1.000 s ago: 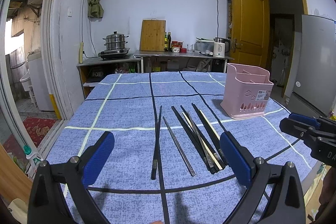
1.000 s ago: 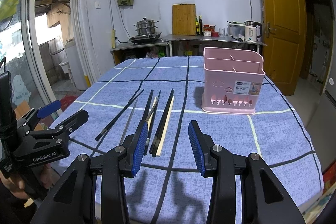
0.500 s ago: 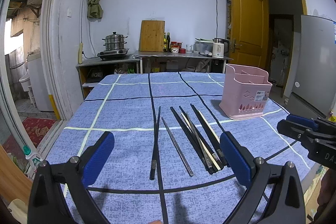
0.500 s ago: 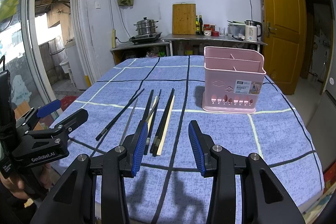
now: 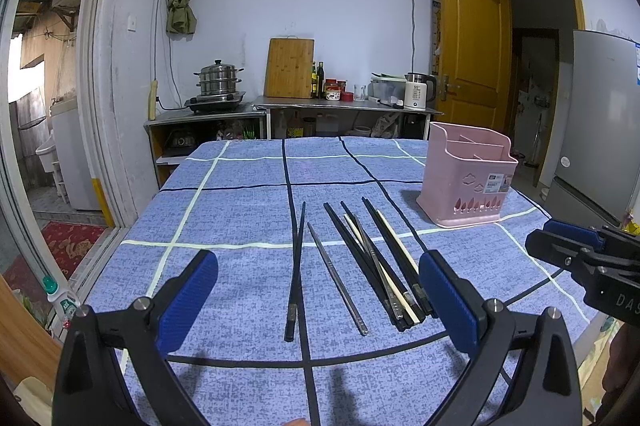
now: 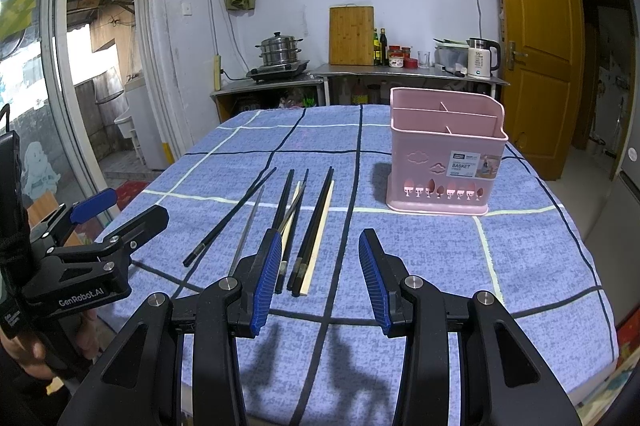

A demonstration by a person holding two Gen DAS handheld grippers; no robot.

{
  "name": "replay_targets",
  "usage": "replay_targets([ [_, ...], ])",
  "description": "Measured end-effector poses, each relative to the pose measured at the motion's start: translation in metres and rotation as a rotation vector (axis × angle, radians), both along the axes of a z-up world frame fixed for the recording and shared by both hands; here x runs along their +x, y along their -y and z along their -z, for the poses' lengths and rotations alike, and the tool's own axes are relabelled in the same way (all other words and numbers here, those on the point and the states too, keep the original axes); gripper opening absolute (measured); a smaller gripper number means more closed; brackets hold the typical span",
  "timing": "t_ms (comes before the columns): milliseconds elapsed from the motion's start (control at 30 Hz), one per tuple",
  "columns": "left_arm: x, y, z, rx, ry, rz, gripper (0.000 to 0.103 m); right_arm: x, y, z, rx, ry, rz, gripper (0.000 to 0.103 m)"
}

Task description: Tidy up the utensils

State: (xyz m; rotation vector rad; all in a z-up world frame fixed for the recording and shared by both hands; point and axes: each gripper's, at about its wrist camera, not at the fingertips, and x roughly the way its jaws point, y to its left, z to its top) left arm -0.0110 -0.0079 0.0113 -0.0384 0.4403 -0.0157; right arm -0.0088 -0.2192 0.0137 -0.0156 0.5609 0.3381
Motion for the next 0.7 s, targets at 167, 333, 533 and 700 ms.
replay_targets([
  [167,0.0001,-0.0009,-0.0006,-0.004,0.002,0.002,0.102,0.0,-0.0001,-0.0001,0.001,0.001,0.0,0.042],
  [333,0.0,-0.0017,-0.0008,-0.005,0.003,0.003,0.102,0.0003,-0.0007,0.0001,0.0,0.001,0.0,0.042],
  [533,-0.0004,-0.0021,-0.0007,-0.005,0.001,0.004,0.102,0.0,-0.0018,0.0003,0.0,0.001,-0.001,0.042],
  [700,-0.0005,-0.0026,-0.0011,-0.006,0.002,0.005,0.102,-0.0002,-0.002,0.0003,-0.001,0.001,-0.001,0.042],
])
